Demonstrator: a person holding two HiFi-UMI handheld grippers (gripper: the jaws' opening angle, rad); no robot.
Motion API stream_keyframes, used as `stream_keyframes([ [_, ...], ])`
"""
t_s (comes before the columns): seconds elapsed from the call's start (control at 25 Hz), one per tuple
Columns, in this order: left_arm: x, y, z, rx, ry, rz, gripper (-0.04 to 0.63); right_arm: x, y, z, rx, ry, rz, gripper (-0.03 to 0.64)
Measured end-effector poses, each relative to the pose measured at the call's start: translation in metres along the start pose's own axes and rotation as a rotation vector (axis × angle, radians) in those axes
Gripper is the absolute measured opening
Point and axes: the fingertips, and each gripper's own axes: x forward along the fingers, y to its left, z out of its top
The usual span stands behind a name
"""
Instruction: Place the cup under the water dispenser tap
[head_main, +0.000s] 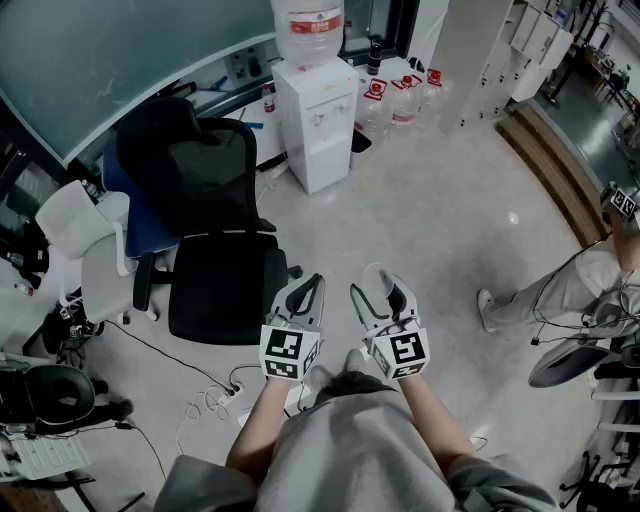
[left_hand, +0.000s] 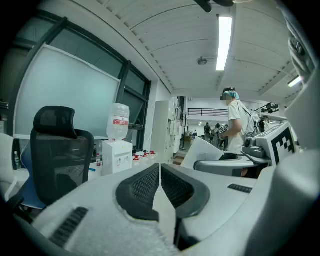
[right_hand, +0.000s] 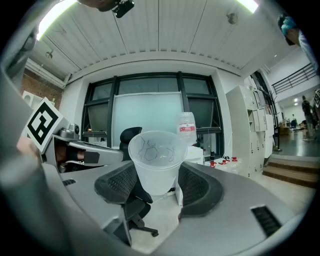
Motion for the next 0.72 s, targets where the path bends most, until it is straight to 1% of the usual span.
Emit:
stream_keyframes([
  [0.2,0.011,-0.004,0.001,-0.004,0.005,0.006,0.011,0.000,-0.014,-0.001,-0.002,0.002,0.002,0.262],
  [0.36,0.029,-0.010,0.005,0.007,0.005,0.007,0.011,0.001,-0.031,-0.005,0.008,0.036,0.006,0.262],
  [0.72,0.072,-0.019,0.007,0.038,0.023,0.022,0.011,0.020,-0.072,-0.004,0.030,0.008,0.058,0.263],
])
